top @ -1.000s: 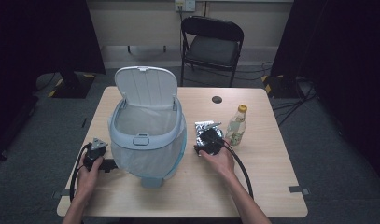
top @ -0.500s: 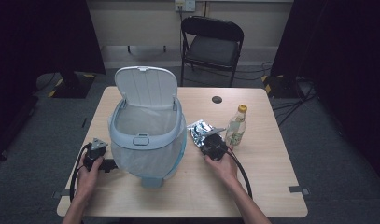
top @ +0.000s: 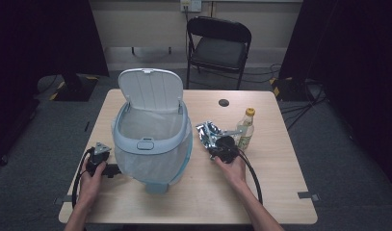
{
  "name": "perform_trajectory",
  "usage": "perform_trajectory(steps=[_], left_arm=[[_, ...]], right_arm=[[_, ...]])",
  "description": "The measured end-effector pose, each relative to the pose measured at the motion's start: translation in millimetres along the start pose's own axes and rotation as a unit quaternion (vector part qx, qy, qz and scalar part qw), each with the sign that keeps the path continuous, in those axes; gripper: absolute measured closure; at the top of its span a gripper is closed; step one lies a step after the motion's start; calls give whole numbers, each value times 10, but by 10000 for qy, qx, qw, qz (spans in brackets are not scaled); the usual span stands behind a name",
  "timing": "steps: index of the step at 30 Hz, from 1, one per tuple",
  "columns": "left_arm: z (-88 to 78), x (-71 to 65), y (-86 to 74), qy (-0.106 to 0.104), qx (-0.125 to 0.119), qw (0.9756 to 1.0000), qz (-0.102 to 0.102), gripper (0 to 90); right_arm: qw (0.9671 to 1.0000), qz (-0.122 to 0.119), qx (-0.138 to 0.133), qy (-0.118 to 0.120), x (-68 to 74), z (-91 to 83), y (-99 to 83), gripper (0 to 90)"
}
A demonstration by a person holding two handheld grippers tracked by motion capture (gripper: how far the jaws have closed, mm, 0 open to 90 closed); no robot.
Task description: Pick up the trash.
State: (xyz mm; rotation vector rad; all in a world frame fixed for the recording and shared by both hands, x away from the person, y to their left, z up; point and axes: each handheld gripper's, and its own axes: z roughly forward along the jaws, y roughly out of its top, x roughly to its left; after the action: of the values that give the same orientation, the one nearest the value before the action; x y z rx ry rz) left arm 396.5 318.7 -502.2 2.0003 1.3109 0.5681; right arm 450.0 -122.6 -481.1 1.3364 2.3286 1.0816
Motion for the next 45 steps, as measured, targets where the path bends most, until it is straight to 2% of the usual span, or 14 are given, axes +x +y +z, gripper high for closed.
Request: perform_trajectory(steps=[3, 16, 19, 22, 26, 34, 45], left_arm=[[0, 0, 0, 0, -1, 10000, 0, 120], [0, 0, 0, 0, 0, 10000, 1, 120], [0, 0, 0, 0, -1, 10000, 0, 120], [0, 0, 0, 1, 1, 10000, 1, 120], [0, 0, 0, 0, 1, 10000, 0, 120], [3, 3, -1, -31, -19, 10000, -5, 120], [2, 5, -1, -42, -13, 10000, -2, 119]], right_arm=[[9998, 4, -184, 48, 3, -96, 19, 900], [9973, 65, -667, 308, -13, -413, 40, 900], [9955, 67, -855, 402, -15, -477, 70, 900], [9949, 85, -934, 374, -20, -546, 104, 900], [9927, 128, -1098, 480, -28, -655, 105, 900], [9893, 45, -1344, 559, 5, -845, 166, 900], [9824, -87, -1718, 725, 72, -1172, 277, 900]])
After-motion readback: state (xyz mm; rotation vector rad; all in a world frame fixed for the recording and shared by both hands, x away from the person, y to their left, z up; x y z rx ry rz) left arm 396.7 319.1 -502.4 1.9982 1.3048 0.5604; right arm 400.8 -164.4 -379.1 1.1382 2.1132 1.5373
